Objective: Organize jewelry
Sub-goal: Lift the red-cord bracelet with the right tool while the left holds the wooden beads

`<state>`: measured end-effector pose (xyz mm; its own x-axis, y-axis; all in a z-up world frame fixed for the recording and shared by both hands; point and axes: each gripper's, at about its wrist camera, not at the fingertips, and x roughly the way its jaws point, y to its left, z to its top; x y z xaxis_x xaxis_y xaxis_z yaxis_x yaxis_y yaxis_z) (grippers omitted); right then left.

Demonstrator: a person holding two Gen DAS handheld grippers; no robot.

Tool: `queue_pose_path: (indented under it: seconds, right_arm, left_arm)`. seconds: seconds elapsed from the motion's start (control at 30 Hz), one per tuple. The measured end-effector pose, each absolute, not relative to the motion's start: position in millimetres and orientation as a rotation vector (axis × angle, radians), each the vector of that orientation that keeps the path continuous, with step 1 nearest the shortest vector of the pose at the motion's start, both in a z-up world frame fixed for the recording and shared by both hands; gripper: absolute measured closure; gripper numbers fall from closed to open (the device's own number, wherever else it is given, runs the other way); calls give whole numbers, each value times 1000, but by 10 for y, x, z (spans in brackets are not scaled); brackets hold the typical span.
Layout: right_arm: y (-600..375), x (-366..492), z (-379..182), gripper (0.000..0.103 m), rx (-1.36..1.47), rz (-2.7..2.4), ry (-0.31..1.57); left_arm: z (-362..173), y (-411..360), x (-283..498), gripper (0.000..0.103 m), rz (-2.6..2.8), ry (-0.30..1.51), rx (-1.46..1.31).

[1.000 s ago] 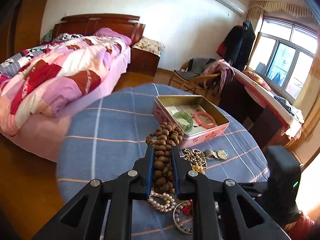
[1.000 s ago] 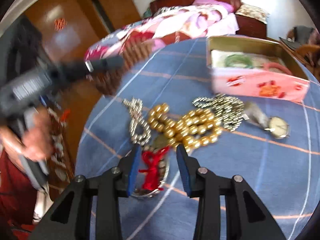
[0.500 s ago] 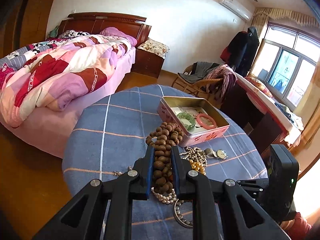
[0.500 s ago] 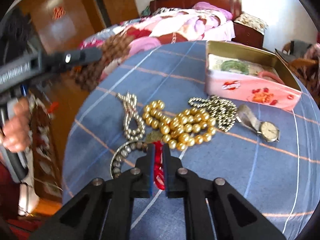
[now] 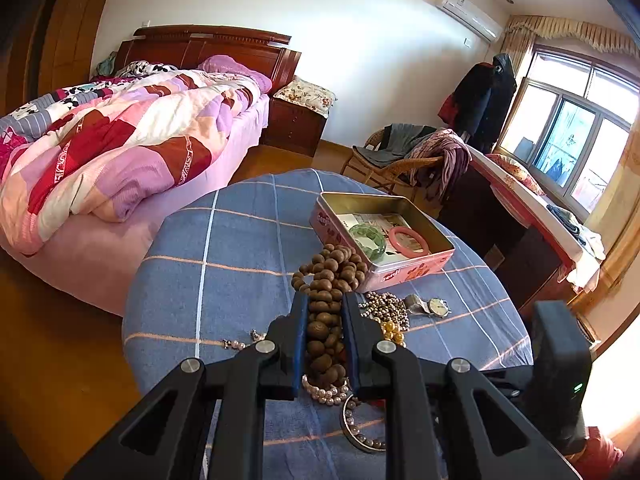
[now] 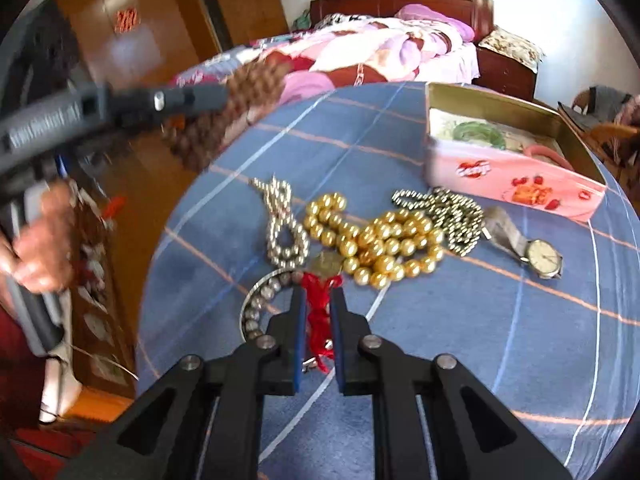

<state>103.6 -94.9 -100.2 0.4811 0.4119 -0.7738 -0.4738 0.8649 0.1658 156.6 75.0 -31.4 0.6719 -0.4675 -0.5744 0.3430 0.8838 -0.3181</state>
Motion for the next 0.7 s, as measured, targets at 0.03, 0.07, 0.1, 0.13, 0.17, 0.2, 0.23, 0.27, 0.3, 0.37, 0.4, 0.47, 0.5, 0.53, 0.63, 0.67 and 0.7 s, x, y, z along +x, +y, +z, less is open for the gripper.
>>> queue_pose_path:
  seconds: [0.03, 0.07, 0.1, 0.13, 0.17, 0.2, 0.23, 0.27, 0.3, 0.37, 0.4, 0.47, 0.5, 0.53, 0.63, 0.67, 0.7]
  right_arm:
    - [-939, 1041, -1023, 82, -76, 541, 923]
    - [-936, 1035, -1032, 80, -76, 543, 921]
    - [-934, 1042, -1030, 79, -75, 547, 922]
    - [-935, 1043, -1028, 78, -78, 547, 924]
    - [-930, 1045, -1027, 78, -85, 547, 925]
    - [-921, 1040, -1025, 78, -96, 545, 926]
    - [-902, 1041, -1022, 78, -112, 542, 926]
    - [-881, 1033, -1020, 78, -128, 538, 924]
    - [-847, 1028, -1020, 78, -158, 528, 920]
    - [-763, 1030, -1062, 78, -229, 501, 932]
    - [-726, 1023, -1093, 78, -268, 484, 934]
    - [-690, 999, -1118, 91, -311, 468, 914]
    - [-705, 1010, -1127, 91, -302, 463, 921]
    - [-739, 1023, -1129, 91, -275, 466, 924]
    - [-954, 1067, -1018, 91, -110, 505, 905]
    - [-1026, 1085, -963, 91, -66, 507, 895]
    - [-1112, 1101, -894, 91, -11, 514, 880]
  left_arm:
    - [-312, 757, 1561, 87, -457, 697, -188]
    - [-310, 769, 1564, 87, -454, 696, -189]
    - [-310, 780, 1564, 87, -452, 695, -190]
    - [-312, 792, 1565, 87, -449, 695, -192]
    - [-314, 798, 1569, 87, -446, 695, -193]
    - [-317, 803, 1574, 87, -445, 695, -194]
    - [-320, 801, 1573, 87, -446, 695, -195]
    - [-323, 798, 1570, 87, -449, 695, -195]
    - [-322, 785, 1566, 87, -452, 695, -195]
    - [-321, 758, 1560, 87, -457, 696, -190]
    - [-318, 759, 1558, 87, -458, 696, -189]
    - [-311, 765, 1557, 87, -458, 695, -189]
    - [-306, 777, 1559, 87, -456, 694, -192]
    - [-301, 787, 1560, 87, -455, 693, -194]
    - [-292, 815, 1555, 87, -452, 685, -202]
    - [-292, 817, 1555, 87, -453, 684, -204]
    - [-293, 819, 1561, 87, -454, 684, -206]
